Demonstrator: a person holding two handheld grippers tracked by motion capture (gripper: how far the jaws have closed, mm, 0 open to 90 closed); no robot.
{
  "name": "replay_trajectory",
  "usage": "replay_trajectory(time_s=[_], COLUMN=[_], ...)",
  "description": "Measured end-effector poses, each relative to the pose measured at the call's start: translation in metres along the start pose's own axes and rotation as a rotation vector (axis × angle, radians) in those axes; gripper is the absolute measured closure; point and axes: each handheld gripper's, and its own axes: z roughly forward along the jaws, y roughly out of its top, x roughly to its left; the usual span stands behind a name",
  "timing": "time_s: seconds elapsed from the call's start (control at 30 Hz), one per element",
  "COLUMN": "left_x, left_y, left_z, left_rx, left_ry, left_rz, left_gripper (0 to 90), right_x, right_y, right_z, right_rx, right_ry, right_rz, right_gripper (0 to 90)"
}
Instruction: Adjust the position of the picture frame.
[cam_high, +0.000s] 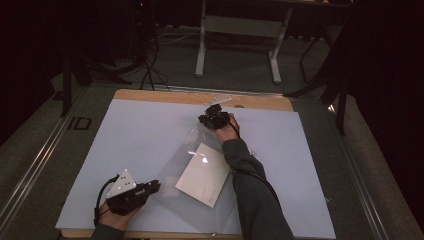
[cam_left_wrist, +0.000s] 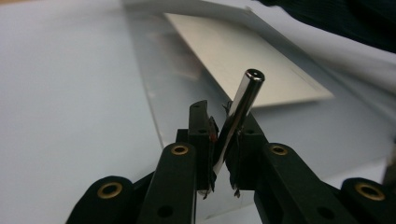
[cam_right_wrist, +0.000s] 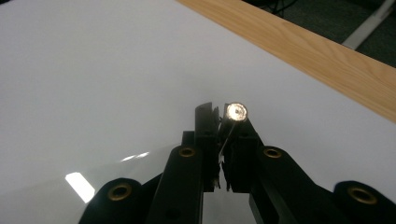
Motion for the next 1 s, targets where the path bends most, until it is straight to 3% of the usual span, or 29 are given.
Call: replay_trajectory(time_s=[0.2, 0.43, 0.73, 1.0], left_x=[0.018, 0.047, 0.069, 0.093], left_y=[0.009, 0.017, 0.033, 0.050], left_z=[-0.001, 0.016, 0.038, 0.070], left_rx=[-0.025, -0.037, -0.009, 0.038], left_ry=[0.059, 0.120, 0.119, 0.118], left_rz=[-0.031, -0.074, -0.071, -0.082], left_gripper=[81.3, 80.8, 81.0, 81.4], right_x=[-0.012, -0.027, -0.037, -0.043], right_y=[-0.010, -0.028, -0.047, -0.070], right_z=[-0.024, -0.046, -0.071, -0.093], right_rx=[0.020, 0.023, 0.028, 0.055], right_ry=[-0.011, -0.041, -0.077, -0.112], right_rz=[0.041, 0.081, 0.088, 0.113], right_gripper=[85.5, 85.5, 85.4, 85.2])
